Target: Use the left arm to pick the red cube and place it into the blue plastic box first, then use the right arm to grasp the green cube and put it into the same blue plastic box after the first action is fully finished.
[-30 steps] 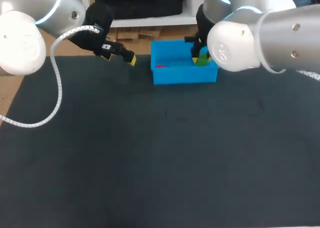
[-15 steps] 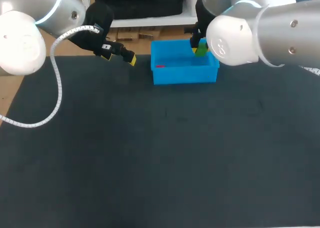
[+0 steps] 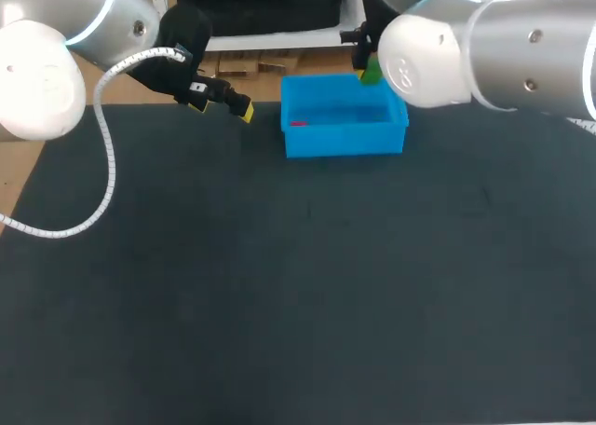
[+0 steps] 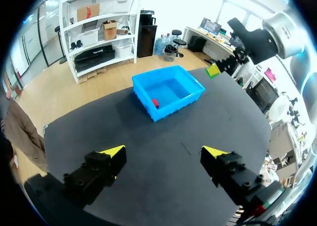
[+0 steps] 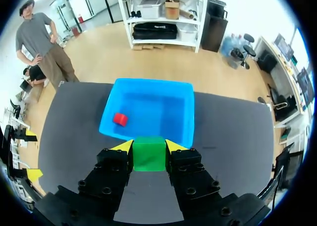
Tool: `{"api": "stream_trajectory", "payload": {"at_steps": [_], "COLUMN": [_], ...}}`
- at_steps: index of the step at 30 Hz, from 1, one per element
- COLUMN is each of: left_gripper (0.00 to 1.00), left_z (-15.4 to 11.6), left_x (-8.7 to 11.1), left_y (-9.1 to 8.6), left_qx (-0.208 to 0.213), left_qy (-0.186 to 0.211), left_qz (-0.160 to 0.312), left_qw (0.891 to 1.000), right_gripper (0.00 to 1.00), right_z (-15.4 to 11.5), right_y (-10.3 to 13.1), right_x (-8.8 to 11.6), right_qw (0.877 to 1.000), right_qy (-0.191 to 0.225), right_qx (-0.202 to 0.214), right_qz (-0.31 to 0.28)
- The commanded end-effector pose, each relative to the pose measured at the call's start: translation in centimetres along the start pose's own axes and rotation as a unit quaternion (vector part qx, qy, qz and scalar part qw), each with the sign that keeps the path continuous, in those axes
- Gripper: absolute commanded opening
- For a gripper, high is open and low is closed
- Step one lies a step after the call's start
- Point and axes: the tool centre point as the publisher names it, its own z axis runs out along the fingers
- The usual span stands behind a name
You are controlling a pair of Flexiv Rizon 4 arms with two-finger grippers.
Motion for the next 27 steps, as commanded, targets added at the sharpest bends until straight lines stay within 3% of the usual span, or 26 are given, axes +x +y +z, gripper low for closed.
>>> {"api": "stream_trajectory", "payload": {"at_steps": [1, 27], "left_gripper": [1.0, 1.0], "left_z": [0.0, 0.0], "left_x": [0.1, 0.1], "left_y": [0.1, 0.1], "left_qx": [0.003, 0.003], "left_qy": [-0.002, -0.002], "left_qz": [0.001, 0.001], "left_qw": [1.0, 1.0], "right_gripper": [0.0, 0.0], "right_z": [0.6, 2.8], "right_y": [0.0, -0.2], "right_x": [-1.1, -5.6], "right_qw": [1.0, 1.0], "right_qy": [0.003, -0.017], "right_qx": [-0.001, -0.003], "right_qz": [-0.001, -0.014]}}
